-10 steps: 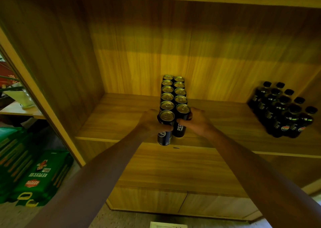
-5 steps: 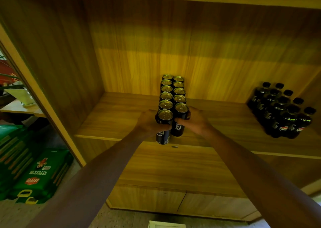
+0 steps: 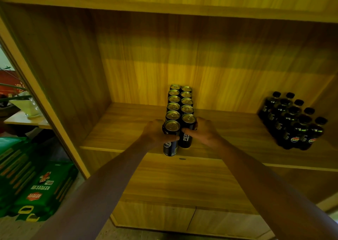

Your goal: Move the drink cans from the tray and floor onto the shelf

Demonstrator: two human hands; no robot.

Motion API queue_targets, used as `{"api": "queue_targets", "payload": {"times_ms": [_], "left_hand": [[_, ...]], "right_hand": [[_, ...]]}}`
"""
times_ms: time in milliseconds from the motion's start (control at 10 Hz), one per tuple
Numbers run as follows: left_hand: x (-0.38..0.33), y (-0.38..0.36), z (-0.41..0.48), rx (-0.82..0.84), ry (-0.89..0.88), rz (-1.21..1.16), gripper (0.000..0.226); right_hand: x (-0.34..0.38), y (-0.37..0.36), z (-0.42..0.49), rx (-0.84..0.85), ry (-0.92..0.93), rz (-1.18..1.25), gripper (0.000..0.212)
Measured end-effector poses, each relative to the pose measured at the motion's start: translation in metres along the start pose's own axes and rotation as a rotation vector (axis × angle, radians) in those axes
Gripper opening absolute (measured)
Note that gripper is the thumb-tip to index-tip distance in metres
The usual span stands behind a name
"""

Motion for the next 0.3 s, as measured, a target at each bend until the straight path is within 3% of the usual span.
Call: {"api": "queue_targets", "payload": {"times_ms": [200,300], "left_hand": [[0.01,-0.009,0.0,-0.008,0.02,0.057,0.051],[0.014,-0.009,-0.003,-0.058,0.138,0.082,0.058]], "right_hand": [[-0.001,-0.003,-0.008,-0.019,0.012,-0.029,0.058],[-0.01,-0.004,-0.012,0.004,-0.031,-0.103,0.06]]}}
Point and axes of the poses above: each hand's wrist, its own z-axis towards the middle knuckle, its own y-axis out of the back of the hand, x = y × z, the point moved 3 cm from there along z, towards the middle knuckle, and after that the axes turned 11 degrees about x, right-handed, at the moved point
